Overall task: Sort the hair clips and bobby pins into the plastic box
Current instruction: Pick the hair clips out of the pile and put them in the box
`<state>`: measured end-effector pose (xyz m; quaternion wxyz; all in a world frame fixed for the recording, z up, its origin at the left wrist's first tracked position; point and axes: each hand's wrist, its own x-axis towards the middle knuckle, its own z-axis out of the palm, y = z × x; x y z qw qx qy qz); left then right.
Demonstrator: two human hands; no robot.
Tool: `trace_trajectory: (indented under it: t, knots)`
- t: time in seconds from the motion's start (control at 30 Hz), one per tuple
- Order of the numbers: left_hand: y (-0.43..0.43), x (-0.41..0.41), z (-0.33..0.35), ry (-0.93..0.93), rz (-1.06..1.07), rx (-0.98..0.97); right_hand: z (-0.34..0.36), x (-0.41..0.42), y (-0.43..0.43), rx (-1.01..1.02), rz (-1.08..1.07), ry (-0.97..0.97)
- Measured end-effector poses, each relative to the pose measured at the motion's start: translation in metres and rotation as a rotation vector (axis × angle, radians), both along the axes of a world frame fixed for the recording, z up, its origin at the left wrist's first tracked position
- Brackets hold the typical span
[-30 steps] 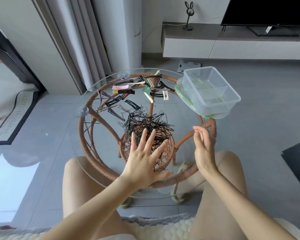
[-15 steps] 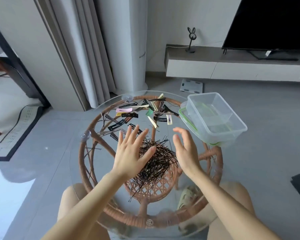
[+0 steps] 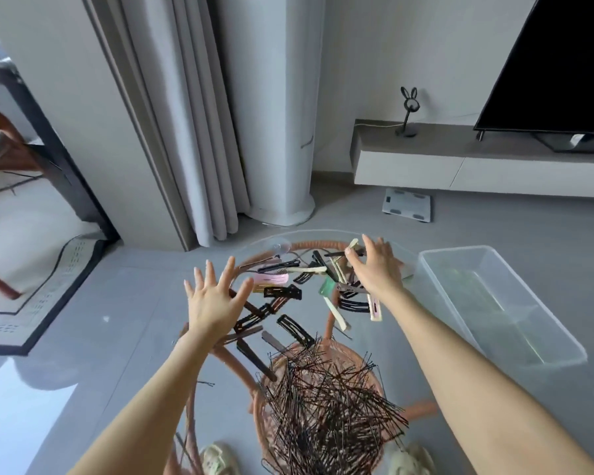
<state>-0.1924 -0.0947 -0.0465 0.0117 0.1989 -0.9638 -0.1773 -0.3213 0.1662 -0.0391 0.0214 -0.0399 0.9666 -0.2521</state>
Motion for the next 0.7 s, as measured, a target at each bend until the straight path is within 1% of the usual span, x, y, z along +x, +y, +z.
trace_trajectory:
  t: [0.07, 0.17, 0.23, 0.43, 0.57, 0.7]
  knots:
    - [0.004, -0.015, -0.003, -0.003, -0.053, -0.003, -0.003, -0.015, 0.002, 0.055, 0.041, -0.022]
    - [0.01, -0.031, -0.004, 0.035, -0.159, 0.023, -0.007, -0.024, -0.001, 0.144, 0.185, -0.011]
    - [0.012, -0.035, -0.003, 0.069, -0.233, 0.054, -0.01, -0.023, -0.005, 0.156, 0.267, -0.005]
    - [0.026, -0.03, 0.004, 0.093, -0.343, 0.222, -0.01, 0.009, -0.01, 0.02, 0.425, -0.017]
    - [0.052, -0.012, 0.012, 0.121, -0.384, 0.323, -0.01, 0.045, -0.024, -0.097, 0.429, -0.034]
    - [0.065, 0.009, 0.018, 0.149, -0.359, 0.443, -0.006, 0.079, -0.028, -0.192, 0.406, -0.032]
